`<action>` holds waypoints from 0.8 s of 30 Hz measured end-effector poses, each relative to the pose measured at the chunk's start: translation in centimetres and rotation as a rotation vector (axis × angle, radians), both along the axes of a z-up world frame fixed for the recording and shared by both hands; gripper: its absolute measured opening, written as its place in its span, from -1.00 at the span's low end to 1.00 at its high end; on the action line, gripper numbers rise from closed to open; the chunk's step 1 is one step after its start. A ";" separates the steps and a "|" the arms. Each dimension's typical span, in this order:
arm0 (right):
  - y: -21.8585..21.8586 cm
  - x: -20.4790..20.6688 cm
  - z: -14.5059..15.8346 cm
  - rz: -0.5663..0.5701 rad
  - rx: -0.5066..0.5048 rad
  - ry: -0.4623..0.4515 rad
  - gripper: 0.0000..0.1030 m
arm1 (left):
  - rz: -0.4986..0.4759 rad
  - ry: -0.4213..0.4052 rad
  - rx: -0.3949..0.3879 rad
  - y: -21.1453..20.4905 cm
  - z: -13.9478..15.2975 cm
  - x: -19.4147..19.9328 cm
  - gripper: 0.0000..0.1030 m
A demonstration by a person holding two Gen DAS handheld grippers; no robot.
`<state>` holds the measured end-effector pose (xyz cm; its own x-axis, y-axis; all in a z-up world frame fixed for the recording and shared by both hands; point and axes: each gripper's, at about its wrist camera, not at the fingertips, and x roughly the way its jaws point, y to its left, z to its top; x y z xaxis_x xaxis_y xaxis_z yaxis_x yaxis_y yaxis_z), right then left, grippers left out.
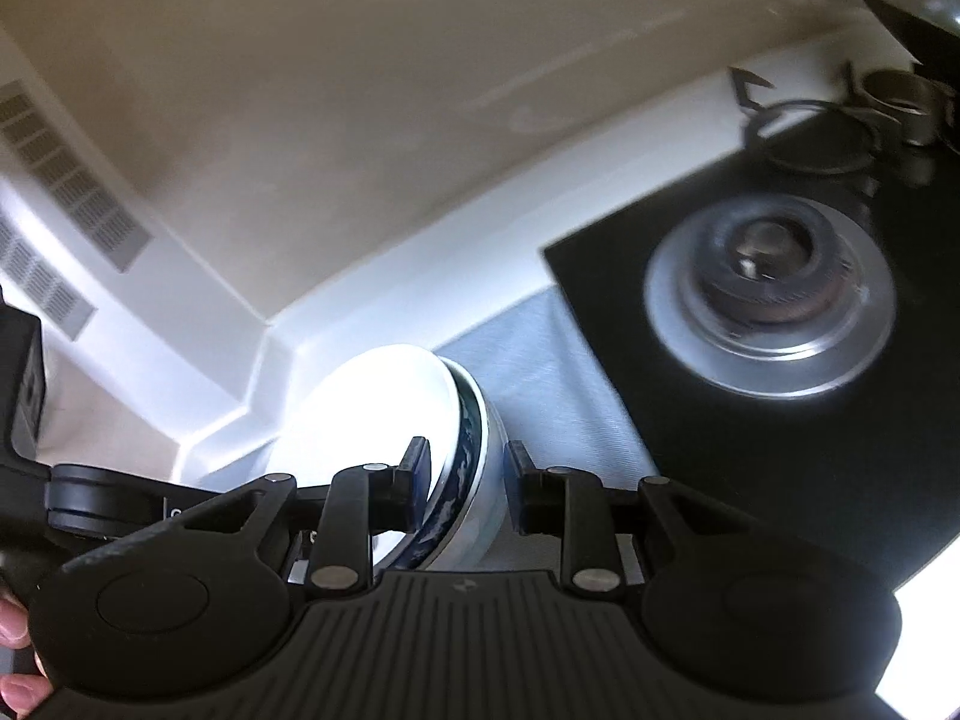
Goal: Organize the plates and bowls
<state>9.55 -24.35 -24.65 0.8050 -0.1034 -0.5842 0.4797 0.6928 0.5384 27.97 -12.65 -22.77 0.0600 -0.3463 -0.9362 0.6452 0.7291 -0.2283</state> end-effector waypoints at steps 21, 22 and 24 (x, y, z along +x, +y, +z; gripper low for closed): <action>15.0 9.6 4.6 0.441 0.027 -0.016 -0.44 | 0.322 -0.064 0.016 21.3 4.9 4.0 -0.46; 15.6 10.0 4.7 0.460 0.033 -0.017 -0.43 | 0.338 -0.056 0.010 22.4 5.0 4.2 -0.46; 17.1 10.7 4.9 0.503 0.036 -0.016 -0.43 | 0.368 -0.031 0.011 24.7 5.2 4.5 -0.46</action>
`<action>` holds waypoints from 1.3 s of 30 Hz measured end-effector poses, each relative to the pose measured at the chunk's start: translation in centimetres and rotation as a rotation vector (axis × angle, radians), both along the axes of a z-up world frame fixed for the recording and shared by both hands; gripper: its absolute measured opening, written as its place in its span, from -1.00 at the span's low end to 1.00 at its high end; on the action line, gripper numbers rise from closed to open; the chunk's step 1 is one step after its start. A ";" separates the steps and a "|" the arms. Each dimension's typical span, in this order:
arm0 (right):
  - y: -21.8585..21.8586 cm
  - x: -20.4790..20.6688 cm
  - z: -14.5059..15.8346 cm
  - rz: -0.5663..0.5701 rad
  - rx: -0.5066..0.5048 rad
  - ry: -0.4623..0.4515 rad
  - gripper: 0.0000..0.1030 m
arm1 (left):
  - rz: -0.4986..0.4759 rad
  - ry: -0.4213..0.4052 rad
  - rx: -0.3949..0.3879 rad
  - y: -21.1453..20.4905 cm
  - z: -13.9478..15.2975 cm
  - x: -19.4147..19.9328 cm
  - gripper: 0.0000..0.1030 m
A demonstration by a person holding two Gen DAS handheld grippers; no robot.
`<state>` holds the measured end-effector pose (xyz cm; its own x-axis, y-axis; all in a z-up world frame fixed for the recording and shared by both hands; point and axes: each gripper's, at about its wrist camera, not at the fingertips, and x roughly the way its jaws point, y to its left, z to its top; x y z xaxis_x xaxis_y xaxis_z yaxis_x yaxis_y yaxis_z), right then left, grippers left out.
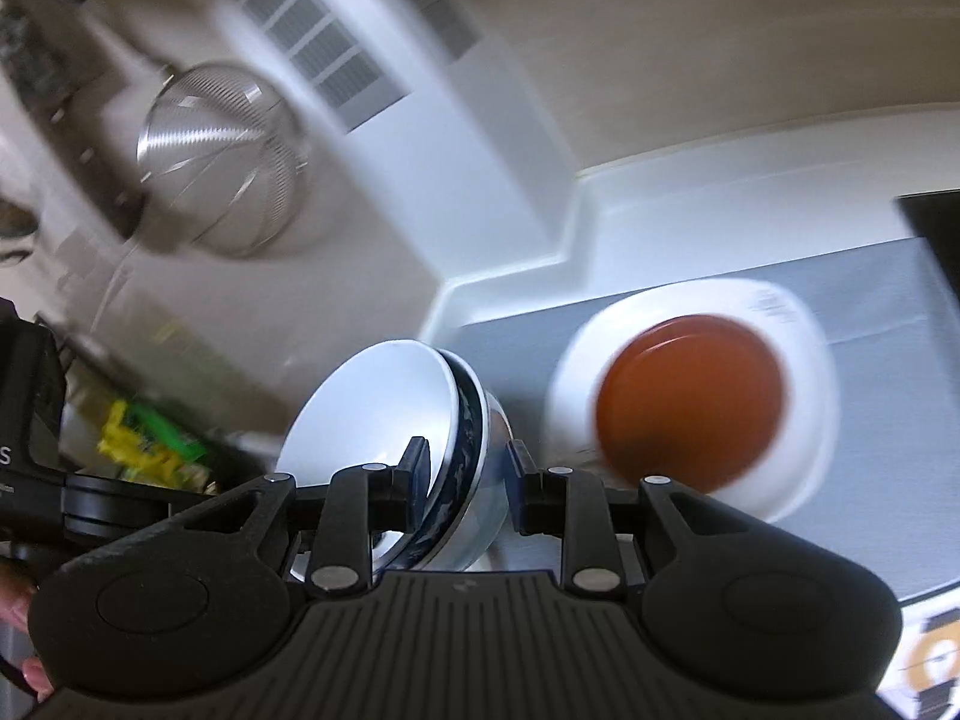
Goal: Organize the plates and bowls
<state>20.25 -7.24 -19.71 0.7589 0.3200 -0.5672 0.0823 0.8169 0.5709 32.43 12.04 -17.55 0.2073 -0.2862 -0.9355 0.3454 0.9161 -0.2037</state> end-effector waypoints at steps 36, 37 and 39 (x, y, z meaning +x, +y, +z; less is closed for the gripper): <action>6.1 2.8 -10.2 0.192 0.010 0.232 0.32 | 0.034 0.098 -0.104 10.1 -9.1 1.4 -0.35; 5.8 2.7 -10.4 0.183 0.047 0.240 0.33 | 0.032 0.102 -0.112 10.3 -9.1 1.6 -0.35; 5.1 2.8 -10.8 0.162 0.102 0.248 0.33 | 0.025 0.117 -0.136 10.4 -9.5 2.0 -0.32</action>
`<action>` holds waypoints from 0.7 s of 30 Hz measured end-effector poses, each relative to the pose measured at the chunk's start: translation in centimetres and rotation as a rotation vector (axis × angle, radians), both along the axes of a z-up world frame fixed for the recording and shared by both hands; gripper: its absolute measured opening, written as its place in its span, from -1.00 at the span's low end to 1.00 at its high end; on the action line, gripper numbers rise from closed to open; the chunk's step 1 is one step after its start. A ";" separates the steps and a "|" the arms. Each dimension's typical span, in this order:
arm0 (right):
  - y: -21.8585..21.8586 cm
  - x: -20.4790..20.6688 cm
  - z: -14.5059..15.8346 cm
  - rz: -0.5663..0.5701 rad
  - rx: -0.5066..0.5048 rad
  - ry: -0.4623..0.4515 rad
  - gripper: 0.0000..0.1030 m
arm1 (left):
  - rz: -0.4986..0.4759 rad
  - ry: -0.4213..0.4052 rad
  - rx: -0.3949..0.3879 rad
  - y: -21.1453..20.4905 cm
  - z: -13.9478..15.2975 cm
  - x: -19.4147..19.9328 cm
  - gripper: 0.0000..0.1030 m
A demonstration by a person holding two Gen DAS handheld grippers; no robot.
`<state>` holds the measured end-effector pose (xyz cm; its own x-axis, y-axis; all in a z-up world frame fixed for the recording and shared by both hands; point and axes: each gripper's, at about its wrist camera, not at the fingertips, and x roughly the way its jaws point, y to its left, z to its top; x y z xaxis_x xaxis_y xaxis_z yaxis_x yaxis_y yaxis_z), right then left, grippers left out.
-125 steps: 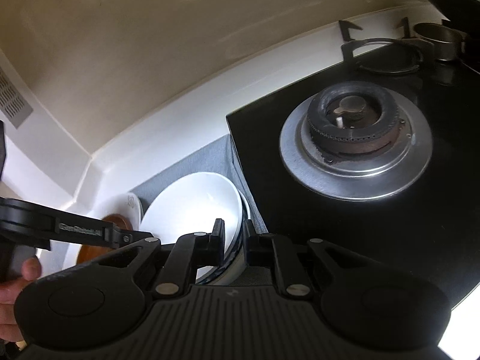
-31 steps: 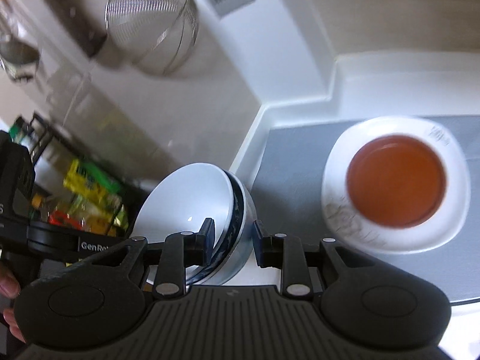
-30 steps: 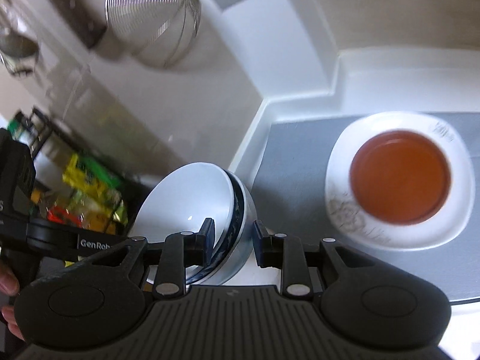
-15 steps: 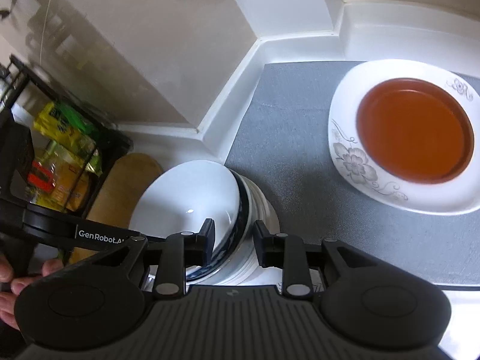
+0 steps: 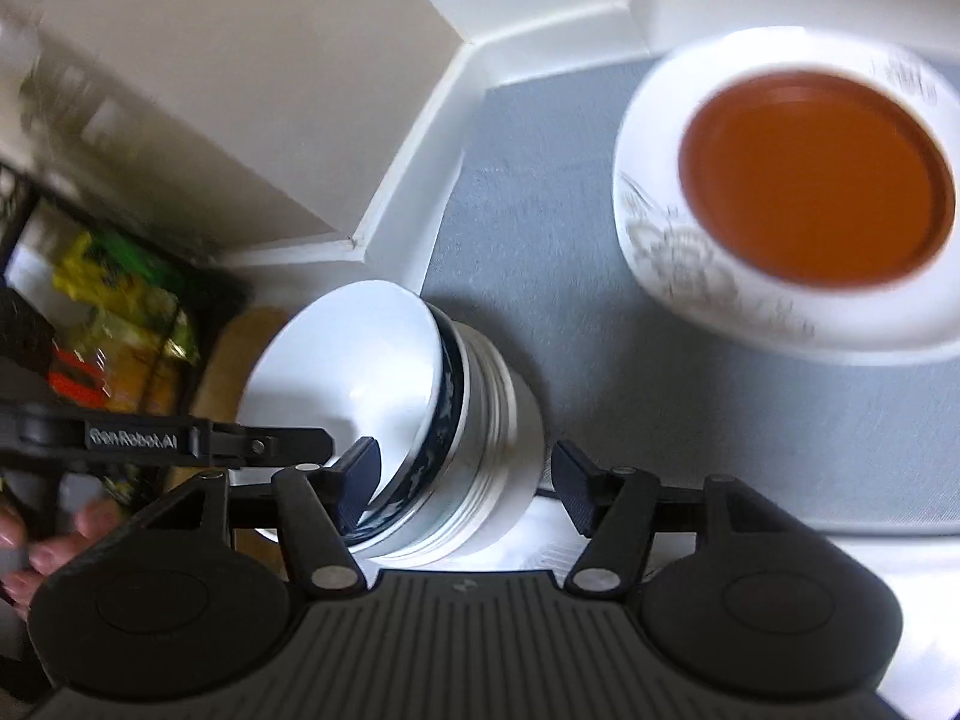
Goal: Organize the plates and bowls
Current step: 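Lift the stack of bowls and carry it to the plate stack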
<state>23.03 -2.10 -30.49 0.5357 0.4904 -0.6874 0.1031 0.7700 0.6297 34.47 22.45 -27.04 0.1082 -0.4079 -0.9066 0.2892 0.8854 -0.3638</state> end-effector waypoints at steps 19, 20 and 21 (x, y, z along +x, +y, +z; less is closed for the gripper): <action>-0.5 0.3 -1.7 -0.004 0.122 0.025 0.07 | -0.023 0.068 -0.064 0.1 -2.6 0.7 -0.16; -0.5 0.2 -1.5 0.000 0.108 0.023 0.07 | -0.025 0.063 -0.059 -0.1 -2.6 0.5 -0.16; -0.5 0.1 -1.4 0.000 0.103 0.024 0.07 | -0.030 0.057 -0.053 -0.2 -2.5 0.4 -0.16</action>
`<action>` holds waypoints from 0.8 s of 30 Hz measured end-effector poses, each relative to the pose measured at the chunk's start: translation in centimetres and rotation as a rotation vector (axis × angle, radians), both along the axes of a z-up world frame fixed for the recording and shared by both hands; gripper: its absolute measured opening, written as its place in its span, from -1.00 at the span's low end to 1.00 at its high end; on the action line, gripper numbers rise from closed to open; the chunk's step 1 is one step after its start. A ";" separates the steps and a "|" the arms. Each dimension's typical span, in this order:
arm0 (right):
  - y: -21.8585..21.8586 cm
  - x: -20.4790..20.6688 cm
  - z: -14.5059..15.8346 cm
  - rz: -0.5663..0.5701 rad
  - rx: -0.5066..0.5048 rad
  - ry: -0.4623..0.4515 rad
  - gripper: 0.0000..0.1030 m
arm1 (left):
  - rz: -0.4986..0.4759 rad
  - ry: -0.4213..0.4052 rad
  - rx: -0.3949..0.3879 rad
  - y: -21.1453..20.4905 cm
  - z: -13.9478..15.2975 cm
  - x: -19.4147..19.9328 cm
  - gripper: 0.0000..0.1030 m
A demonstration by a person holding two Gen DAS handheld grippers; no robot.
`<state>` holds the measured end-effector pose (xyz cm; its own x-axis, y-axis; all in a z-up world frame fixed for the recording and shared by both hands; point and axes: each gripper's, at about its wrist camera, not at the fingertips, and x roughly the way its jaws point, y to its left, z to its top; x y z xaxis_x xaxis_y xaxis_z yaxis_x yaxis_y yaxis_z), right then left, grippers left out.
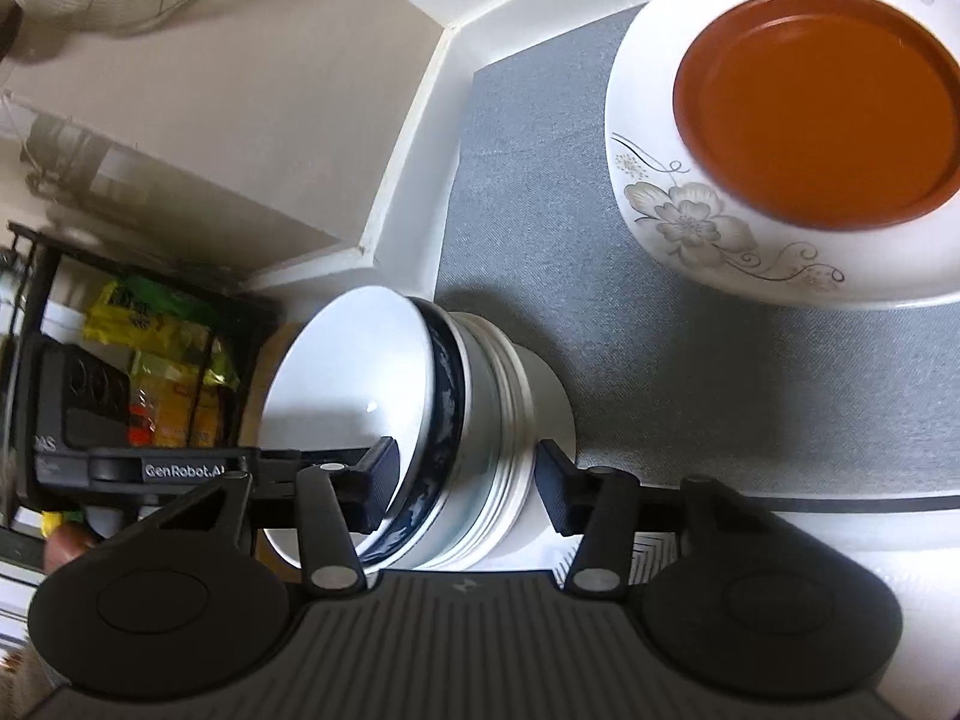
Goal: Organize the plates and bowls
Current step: 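Lift the stack of bowls and carry it to the plate stack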
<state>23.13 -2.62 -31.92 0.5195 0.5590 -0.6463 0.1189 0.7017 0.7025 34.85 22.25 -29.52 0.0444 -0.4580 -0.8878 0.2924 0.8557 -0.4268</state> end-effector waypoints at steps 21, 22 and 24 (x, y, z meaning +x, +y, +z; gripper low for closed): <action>-5.0 -1.3 2.2 -0.145 -0.035 0.019 -0.11 | -0.059 0.050 0.012 -5.5 1.6 -0.9 -0.16; -5.2 -1.4 2.0 -0.150 -0.037 0.027 -0.11 | -0.061 0.056 0.021 -5.8 1.5 -0.9 -0.16; -4.9 -1.6 1.9 -0.157 -0.044 0.038 -0.12 | -0.065 0.063 0.037 -6.4 1.5 -1.1 -0.16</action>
<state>21.55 -7.54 -30.01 0.5731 0.4436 -0.6890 0.2555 0.7022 0.6646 33.76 15.87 -28.01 -0.0405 -0.4246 -0.9045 0.3215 0.8515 -0.4142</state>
